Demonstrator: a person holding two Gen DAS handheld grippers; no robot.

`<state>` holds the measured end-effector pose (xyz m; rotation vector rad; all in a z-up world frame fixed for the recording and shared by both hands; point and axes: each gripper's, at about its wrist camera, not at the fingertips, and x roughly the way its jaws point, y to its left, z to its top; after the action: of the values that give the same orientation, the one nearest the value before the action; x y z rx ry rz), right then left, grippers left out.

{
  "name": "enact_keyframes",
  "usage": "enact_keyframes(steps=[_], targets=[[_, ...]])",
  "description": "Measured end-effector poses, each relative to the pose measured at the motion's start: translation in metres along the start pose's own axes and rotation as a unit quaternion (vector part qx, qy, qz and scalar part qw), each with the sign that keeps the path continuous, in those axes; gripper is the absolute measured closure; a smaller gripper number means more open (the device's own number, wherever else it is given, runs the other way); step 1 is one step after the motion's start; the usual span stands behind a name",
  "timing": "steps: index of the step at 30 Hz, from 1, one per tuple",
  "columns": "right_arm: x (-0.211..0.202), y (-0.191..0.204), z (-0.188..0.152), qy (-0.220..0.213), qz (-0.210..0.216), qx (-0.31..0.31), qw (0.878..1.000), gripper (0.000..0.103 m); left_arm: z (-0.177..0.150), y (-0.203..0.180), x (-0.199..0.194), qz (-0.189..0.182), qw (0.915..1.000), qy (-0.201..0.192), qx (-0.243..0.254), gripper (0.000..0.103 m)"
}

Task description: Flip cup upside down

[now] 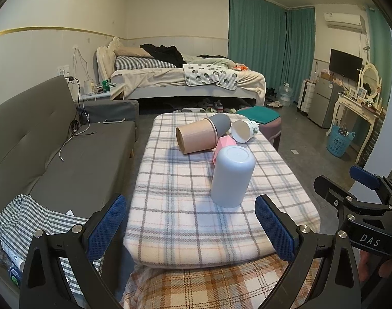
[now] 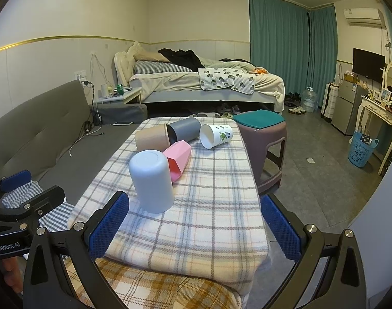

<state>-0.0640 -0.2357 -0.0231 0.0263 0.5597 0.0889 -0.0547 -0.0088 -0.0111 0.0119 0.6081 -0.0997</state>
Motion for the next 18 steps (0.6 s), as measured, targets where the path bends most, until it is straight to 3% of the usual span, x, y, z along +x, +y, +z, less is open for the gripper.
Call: enact_keyframes(steps=[18], targets=[[0.0024, 0.0011, -0.0052, 0.004, 0.000, 0.002, 1.000, 0.000, -0.0018, 0.0006, 0.0004, 0.002, 1.0000, -0.002, 0.002, 0.000]])
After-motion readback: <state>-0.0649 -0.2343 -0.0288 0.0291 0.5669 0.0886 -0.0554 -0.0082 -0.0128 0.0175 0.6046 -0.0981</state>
